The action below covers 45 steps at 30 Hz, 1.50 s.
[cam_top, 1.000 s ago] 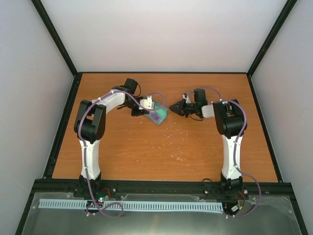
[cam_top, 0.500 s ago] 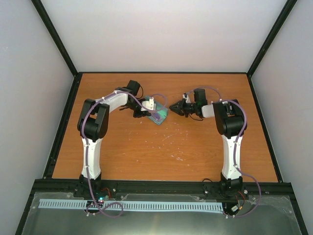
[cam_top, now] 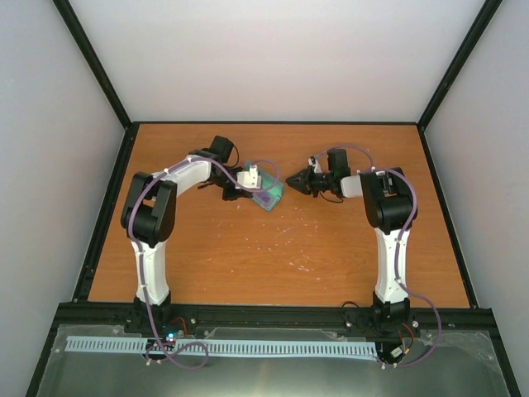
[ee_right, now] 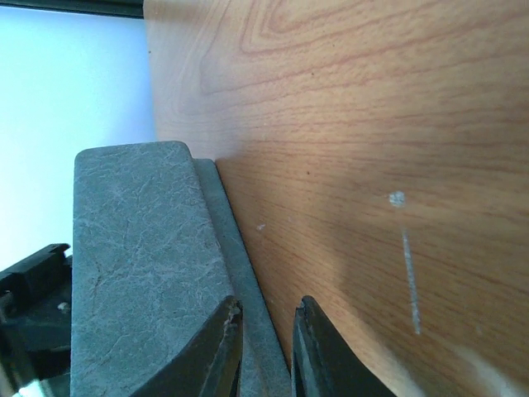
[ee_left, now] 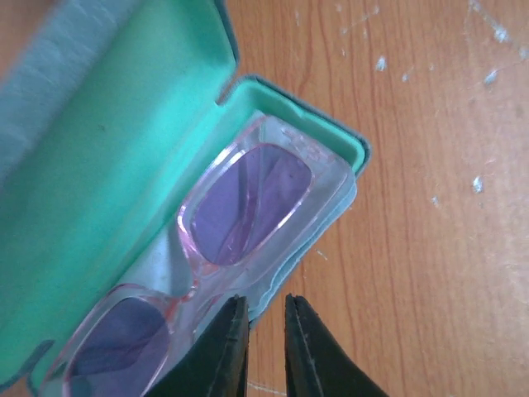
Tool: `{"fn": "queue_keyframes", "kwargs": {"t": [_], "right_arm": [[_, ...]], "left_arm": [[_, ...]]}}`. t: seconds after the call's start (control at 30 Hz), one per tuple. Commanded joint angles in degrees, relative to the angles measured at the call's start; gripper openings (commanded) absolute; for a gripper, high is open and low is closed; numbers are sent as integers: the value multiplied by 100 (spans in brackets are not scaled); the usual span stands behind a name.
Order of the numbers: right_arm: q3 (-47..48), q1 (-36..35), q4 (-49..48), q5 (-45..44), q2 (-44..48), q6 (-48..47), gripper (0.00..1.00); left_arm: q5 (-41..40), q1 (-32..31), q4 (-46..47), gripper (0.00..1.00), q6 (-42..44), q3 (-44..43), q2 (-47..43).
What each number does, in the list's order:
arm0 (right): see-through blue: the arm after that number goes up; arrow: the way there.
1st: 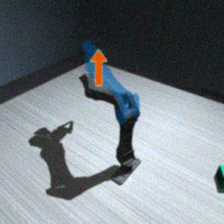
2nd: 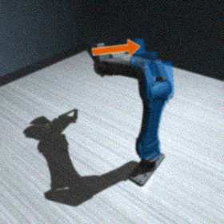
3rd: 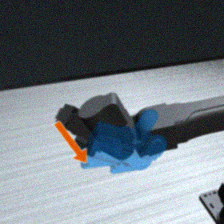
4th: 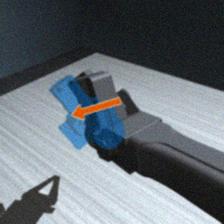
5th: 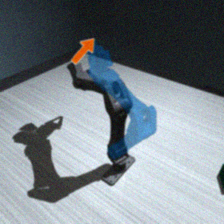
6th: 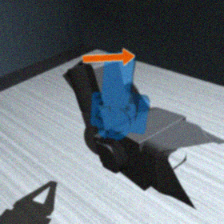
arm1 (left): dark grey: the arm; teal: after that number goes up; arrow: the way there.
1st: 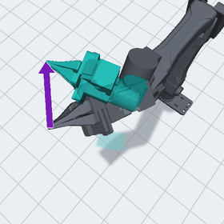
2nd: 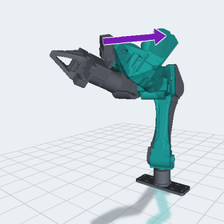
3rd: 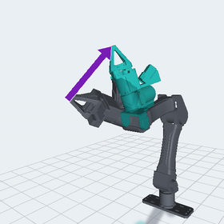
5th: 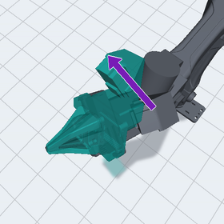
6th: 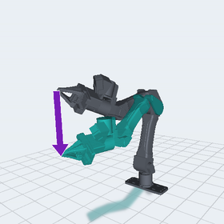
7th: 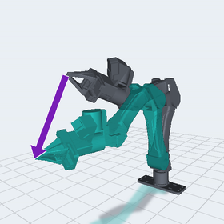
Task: Organize the sunglasses
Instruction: Adjust the sunglasses in the sunglasses case, then move the sunglasses case at the center of the board.
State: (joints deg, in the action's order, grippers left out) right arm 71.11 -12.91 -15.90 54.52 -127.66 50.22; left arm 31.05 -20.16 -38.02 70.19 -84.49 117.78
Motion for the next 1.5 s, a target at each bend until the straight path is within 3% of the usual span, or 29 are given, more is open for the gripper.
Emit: {"fn": "queue_keyframes", "kwargs": {"t": [0.0, 0.1, 0.17, 0.23, 0.53, 1.07, 1.47], "right_arm": [[217, -48, 153, 58, 5, -192, 17], [331, -48, 363, 9, 53, -354, 17], [484, -45, 650, -126, 111, -590, 17], [746, -47, 1042, -266, 148, -868, 15], [2052, -58, 1956, -246, -233, -1214, 6], [2749, -660, 2248, -203, -668, -1082, 5], [2310, -906, 2344, -104, -353, -1147, 5]], "left_arm": [[123, 10, 307, 23, -190, 124, -593], [153, 33, 415, 24, -384, 181, -873], [152, 83, 362, 7, -544, 199, -1033], [135, 159, 209, 1, -605, 275, -1103], [103, 374, -22, 1, -623, 1165, -968], [55, 489, -432, 1, -1031, -454, 567], [-11, 595, 50, 1, -1369, -246, 688]]}}
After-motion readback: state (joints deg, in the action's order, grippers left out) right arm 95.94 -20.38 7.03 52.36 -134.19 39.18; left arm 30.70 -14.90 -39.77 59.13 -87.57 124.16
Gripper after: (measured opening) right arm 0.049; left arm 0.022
